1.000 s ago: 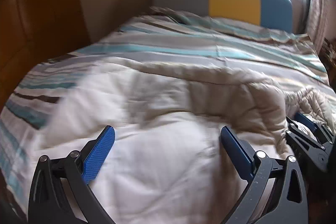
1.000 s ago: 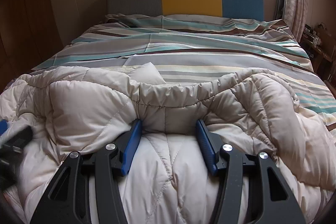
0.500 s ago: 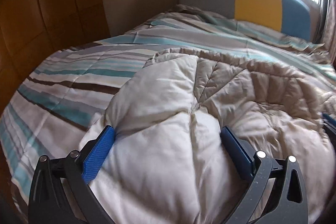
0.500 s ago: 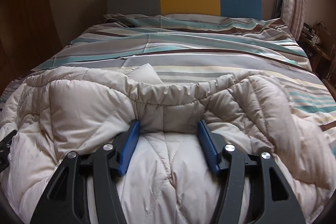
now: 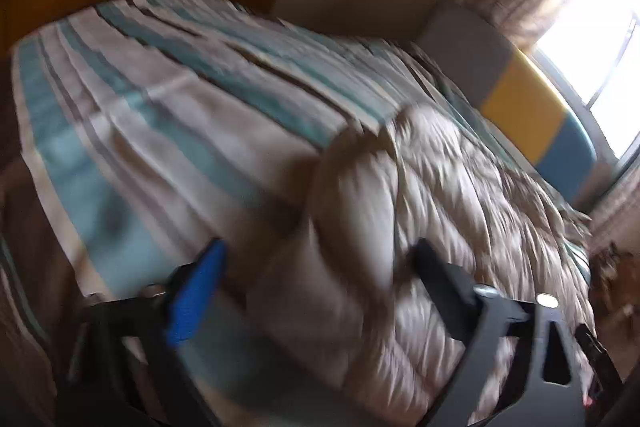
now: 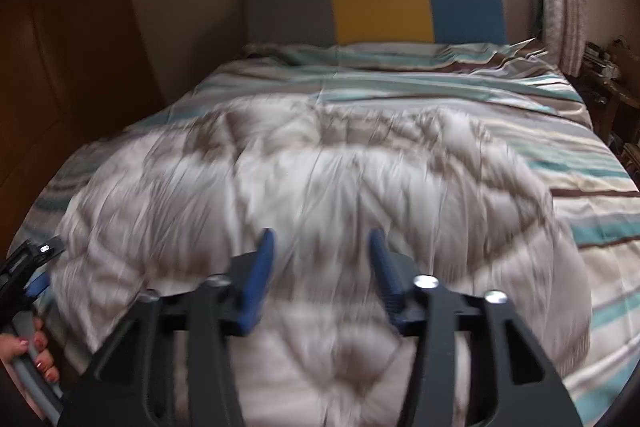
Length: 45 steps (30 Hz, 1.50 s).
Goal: Fold large clothes
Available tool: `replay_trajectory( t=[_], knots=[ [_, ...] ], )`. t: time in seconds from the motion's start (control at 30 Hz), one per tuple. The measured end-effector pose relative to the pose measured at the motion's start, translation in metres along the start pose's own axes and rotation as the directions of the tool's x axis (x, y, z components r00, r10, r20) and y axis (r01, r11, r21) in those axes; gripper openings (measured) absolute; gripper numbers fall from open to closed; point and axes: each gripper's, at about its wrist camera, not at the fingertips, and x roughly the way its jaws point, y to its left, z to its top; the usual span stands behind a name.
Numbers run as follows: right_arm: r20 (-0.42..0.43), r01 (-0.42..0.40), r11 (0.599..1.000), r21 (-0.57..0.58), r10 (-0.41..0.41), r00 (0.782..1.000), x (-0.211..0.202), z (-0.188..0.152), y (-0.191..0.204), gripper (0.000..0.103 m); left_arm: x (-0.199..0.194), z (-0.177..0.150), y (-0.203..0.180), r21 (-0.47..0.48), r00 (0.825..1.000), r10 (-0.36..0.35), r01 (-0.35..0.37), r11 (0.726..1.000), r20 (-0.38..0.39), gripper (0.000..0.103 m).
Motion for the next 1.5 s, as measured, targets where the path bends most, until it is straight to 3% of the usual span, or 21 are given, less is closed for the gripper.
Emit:
replay_trajectory(
  t=[0.07, 0.23, 0.37, 0.5, 0.8, 0.97, 1.07, 1.17, 1.23, 1.3, 1.37, 1.5],
  knots=[
    [-0.006, -0.036, 0.999, -0.002, 0.036, 0.999, -0.012, -0.012, 0.005, 0.02, -0.008, -0.013, -0.002, 0.013, 1.0, -0.025, 0.025, 1.0, -0.015, 0.081],
    [-0.002, -0.085, 0.993, -0.081, 0.085, 0.996, -0.027, -0.037, 0.028, 0.016, -0.025, -0.041, -0.008, 0.013, 0.996, -0.082, 0.082, 0.997, -0.034, 0.081],
    [-0.03, -0.101, 0.99, -0.095, 0.099, 0.995, -0.01, -0.041, 0.037, 0.015, -0.012, -0.048, -0.016, 0.005, 0.985, -0.151, 0.152, 0.988, -0.083, 0.081],
    [-0.14, -0.091, 0.993, -0.076, 0.08, 0.987, 0.031, -0.053, 0.035, 0.014, 0.005, -0.046, -0.02, -0.039, 0.972, -0.225, 0.223, 0.974, -0.073, 0.081],
    [-0.123, -0.09, 0.991, -0.101, 0.077, 0.989, 0.041, -0.059, 0.036, 0.012, 0.017, -0.049, -0.019, -0.123, 0.961, -0.276, 0.273, 0.954, -0.006, 0.082],
    [-0.112, -0.088, 0.991, -0.101, 0.077, 0.991, 0.038, -0.062, 0.034, 0.012, 0.025, -0.04, -0.004, -0.257, 0.941, -0.336, 0.332, 0.908, 0.028, 0.082],
    [-0.107, -0.101, 0.991, -0.09, 0.091, 0.99, 0.039, -0.063, 0.034, 0.012, 0.038, -0.031, 0.001, -0.306, 0.941, -0.337, 0.331, 0.893, 0.035, 0.082],
    [-0.107, -0.112, 0.991, -0.078, 0.103, 0.989, 0.038, -0.063, 0.03, 0.012, 0.045, -0.023, -0.011, -0.264, 0.951, -0.31, 0.301, 0.916, 0.008, 0.082],
    [-0.105, -0.114, 0.991, -0.074, 0.106, 0.989, 0.038, -0.062, 0.029, 0.012, 0.047, -0.023, -0.018, -0.248, 0.953, -0.302, 0.292, 0.924, -0.004, 0.076],
    [-0.104, -0.118, 0.991, -0.066, 0.111, 0.988, 0.038, -0.061, 0.028, 0.012, 0.048, -0.023, -0.019, -0.26, 0.949, -0.316, 0.302, 0.917, -0.012, 0.048],
    [-0.105, -0.124, 0.99, -0.059, 0.118, 0.987, 0.038, -0.061, 0.027, 0.012, 0.047, -0.022, -0.019, -0.278, 0.944, -0.33, 0.314, 0.908, -0.013, 0.038],
    [-0.106, -0.122, 0.991, -0.052, 0.116, 0.988, 0.036, -0.061, 0.028, 0.012, 0.029, -0.021, -0.035, -0.203, 0.954, -0.299, 0.297, 0.933, 0.021, 0.027]
  ],
)
